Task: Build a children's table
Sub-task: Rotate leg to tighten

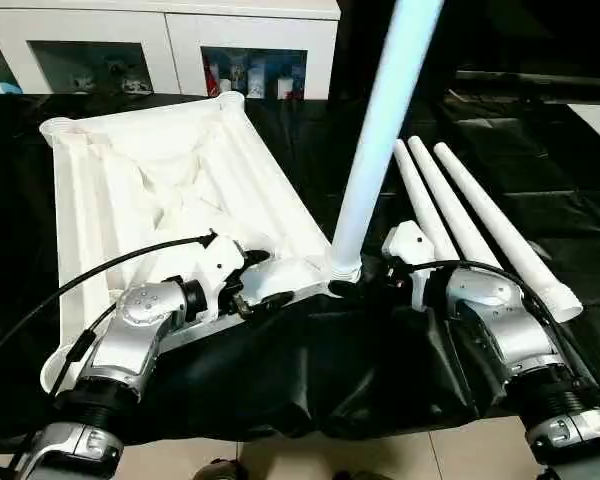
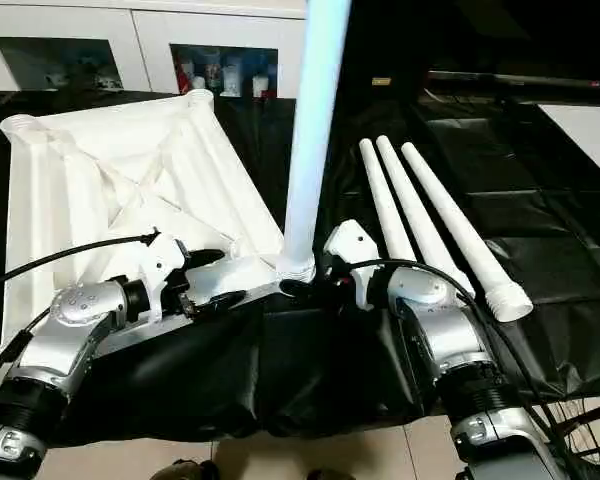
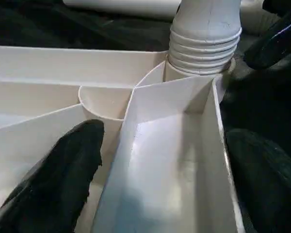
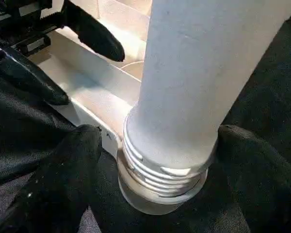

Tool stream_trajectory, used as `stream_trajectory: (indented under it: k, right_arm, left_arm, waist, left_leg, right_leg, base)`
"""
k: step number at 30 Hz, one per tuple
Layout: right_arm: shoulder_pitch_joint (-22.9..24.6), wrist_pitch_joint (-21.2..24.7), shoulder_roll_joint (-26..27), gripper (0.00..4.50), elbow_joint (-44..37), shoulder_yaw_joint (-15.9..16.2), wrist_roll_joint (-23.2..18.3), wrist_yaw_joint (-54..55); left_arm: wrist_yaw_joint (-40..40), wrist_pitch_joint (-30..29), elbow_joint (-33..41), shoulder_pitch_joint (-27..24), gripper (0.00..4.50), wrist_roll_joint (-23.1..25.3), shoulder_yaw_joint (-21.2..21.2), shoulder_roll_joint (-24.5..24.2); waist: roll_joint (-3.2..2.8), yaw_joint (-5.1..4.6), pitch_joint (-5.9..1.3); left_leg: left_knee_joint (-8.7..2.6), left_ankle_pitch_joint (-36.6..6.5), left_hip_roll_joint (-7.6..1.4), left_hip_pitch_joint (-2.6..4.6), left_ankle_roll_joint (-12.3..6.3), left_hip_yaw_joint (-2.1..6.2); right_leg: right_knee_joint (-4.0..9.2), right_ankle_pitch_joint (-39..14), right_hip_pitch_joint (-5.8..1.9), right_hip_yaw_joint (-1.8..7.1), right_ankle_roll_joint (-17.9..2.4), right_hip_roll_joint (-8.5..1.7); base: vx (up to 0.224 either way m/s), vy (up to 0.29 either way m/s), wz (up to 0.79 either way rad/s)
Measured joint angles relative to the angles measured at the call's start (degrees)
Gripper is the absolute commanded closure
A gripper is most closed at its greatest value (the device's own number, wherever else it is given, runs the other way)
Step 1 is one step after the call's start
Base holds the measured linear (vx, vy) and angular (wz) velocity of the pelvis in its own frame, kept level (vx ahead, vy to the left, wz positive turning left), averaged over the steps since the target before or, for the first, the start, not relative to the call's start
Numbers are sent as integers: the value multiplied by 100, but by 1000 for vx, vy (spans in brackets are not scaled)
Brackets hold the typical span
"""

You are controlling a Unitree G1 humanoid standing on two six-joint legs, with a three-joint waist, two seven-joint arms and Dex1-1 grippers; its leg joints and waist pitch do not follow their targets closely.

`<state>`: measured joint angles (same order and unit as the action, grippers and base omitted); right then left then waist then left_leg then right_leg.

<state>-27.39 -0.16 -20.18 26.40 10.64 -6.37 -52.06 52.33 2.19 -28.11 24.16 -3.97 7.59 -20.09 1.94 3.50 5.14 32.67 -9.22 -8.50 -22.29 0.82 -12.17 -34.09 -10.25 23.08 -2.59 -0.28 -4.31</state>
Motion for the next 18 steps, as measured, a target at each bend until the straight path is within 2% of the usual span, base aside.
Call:
stream_trajectory:
  k: [9, 11, 18]
  right_arm:
    - [0, -4, 3, 56, 1, -5, 5, 57]
    - [-1, -4, 3, 56, 10, -11, 5, 67]
    - [-3, -42, 7, 56, 73, -21, 5, 95]
  left_arm:
    - [-6, -440, 33, 179, 13, 168, 141, -14]
    - [-15, -553, 32, 259, 39, 242, 229, -55]
    - [-10, -680, 39, 346, 79, 331, 356, -86]
  waist:
    - [-2, 20, -1]
    - [-2, 21, -1]
    - [-4, 22, -2]
  left_leg:
    - [5, 1, 0, 7, -1, 0]
    - [7, 1, 0, 13, -1, 0]
    - [10, 1, 0, 22, 0, 0]
  right_leg:
    - [-2, 5, -9, 0, -8, 0]
    - [-1, 6, -16, 0, -9, 0]
    - [-1, 6, -27, 2, -9, -2]
  base:
    - [0, 0, 0]
    - [0, 0, 0]
    - [0, 0, 0]
